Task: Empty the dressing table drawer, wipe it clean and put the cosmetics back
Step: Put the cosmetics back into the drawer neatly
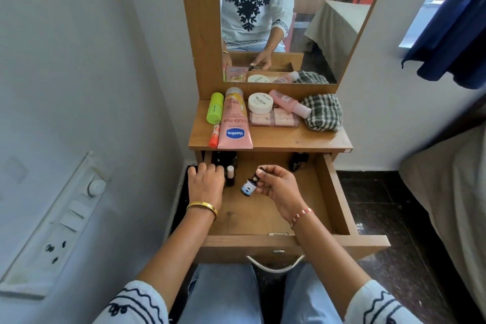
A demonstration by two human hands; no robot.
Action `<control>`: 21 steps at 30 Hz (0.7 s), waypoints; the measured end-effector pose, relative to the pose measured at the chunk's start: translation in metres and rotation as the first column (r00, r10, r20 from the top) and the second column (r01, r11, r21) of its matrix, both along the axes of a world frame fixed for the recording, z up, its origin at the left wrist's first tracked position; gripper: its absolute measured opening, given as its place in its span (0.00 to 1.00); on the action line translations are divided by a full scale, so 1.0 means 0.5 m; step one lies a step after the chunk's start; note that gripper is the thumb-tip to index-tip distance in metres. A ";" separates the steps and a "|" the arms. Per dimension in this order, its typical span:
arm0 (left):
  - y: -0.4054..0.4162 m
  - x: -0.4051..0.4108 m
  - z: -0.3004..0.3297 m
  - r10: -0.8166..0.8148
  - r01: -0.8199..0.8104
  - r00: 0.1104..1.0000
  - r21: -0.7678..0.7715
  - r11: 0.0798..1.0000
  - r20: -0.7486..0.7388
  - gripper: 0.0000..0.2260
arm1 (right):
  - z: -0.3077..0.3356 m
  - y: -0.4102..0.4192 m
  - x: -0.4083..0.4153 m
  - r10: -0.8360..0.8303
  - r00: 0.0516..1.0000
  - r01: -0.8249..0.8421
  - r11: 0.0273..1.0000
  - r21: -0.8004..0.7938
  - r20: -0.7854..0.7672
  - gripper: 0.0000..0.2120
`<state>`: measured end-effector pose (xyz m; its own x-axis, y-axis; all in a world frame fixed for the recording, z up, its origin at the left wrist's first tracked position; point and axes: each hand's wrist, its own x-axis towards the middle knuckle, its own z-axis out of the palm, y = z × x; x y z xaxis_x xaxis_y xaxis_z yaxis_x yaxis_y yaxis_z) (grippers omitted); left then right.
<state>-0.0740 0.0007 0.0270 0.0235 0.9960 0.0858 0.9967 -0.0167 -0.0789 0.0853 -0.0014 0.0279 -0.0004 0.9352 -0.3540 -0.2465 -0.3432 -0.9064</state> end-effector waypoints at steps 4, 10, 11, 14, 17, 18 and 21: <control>0.000 0.000 0.003 0.000 0.000 1.000 0.007 1.000 0.000 0.13 | 0.000 -0.001 0.002 -0.017 1.000 0.017 1.000 -0.011 0.003 0.06; -0.003 -0.005 0.000 0.008 -0.010 0.998 0.029 1.000 0.061 0.13 | 0.001 -0.003 0.004 -0.028 0.999 0.028 1.000 -0.007 0.018 0.06; -0.005 -0.006 0.000 0.009 -0.011 0.997 0.026 1.000 0.080 0.13 | 0.001 -0.003 0.004 -0.028 0.999 0.028 1.000 -0.007 0.019 0.06; -0.015 -0.009 0.001 0.019 -0.022 0.989 0.018 1.000 0.150 0.14 | 0.004 -0.005 0.005 -0.009 1.000 0.009 1.000 0.004 0.011 0.07; -0.028 -0.010 0.005 -0.006 -0.021 0.962 0.098 0.995 0.273 0.11 | 0.012 -0.010 0.004 0.043 0.998 -0.042 0.999 0.034 -0.042 0.09; -0.033 -0.009 0.006 -0.033 -0.014 0.935 0.129 0.992 0.354 0.09 | 0.015 -0.013 0.004 0.065 0.996 -0.063 0.997 0.043 -0.060 0.10; -0.040 0.006 0.015 -0.022 -0.028 0.664 0.055 0.998 0.747 0.08 | 0.021 -0.024 0.001 0.090 0.991 -0.084 0.995 0.059 -0.101 0.09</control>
<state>-0.0711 -0.0195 0.0347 -0.0768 0.9886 0.1294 0.7216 -0.0344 0.6915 0.0858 -0.0136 0.0385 -0.1165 0.9479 -0.2964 -0.3113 -0.3183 -0.8954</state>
